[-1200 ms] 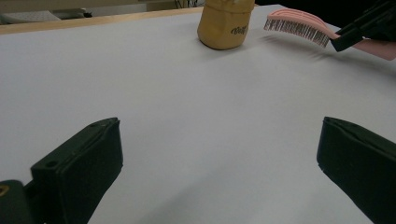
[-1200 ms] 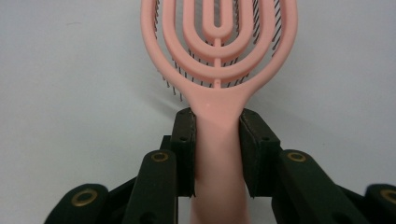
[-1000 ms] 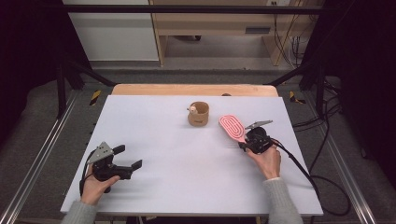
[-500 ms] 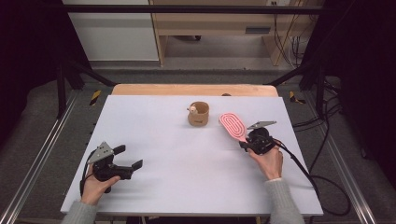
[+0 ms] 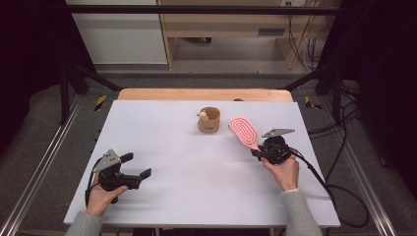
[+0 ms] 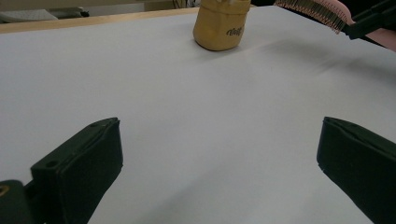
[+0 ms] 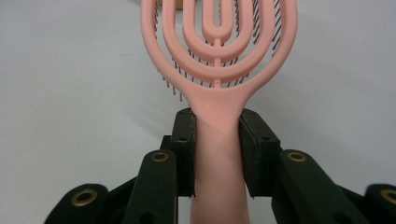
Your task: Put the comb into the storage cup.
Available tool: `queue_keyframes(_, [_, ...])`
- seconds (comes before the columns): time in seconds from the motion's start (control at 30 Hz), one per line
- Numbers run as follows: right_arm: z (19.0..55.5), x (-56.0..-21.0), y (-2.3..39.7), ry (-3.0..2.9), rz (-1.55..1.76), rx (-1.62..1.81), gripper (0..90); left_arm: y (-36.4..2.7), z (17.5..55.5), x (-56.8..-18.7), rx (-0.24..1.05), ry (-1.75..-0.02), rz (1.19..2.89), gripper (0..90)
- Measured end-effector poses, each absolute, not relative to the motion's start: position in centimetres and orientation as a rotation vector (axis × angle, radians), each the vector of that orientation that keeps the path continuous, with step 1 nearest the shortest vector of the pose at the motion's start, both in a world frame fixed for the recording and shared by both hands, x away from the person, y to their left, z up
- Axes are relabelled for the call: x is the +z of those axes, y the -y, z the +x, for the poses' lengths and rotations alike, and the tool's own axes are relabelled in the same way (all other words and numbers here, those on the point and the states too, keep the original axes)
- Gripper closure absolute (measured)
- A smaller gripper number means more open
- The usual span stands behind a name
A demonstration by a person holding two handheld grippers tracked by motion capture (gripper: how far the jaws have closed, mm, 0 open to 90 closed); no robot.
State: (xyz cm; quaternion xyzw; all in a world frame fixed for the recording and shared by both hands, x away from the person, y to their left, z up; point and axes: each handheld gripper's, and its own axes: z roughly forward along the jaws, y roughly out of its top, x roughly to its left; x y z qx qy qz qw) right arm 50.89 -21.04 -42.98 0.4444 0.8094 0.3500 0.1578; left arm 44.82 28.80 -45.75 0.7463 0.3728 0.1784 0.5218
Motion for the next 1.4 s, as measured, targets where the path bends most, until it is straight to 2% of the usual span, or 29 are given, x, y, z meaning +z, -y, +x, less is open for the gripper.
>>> queue_keyframes(1.4, [48.8,-42.1,20.4,-2.303,1.131,1.257,69.7,-27.2,44.5,-44.8,0.422,-0.890,1.775,0.3])
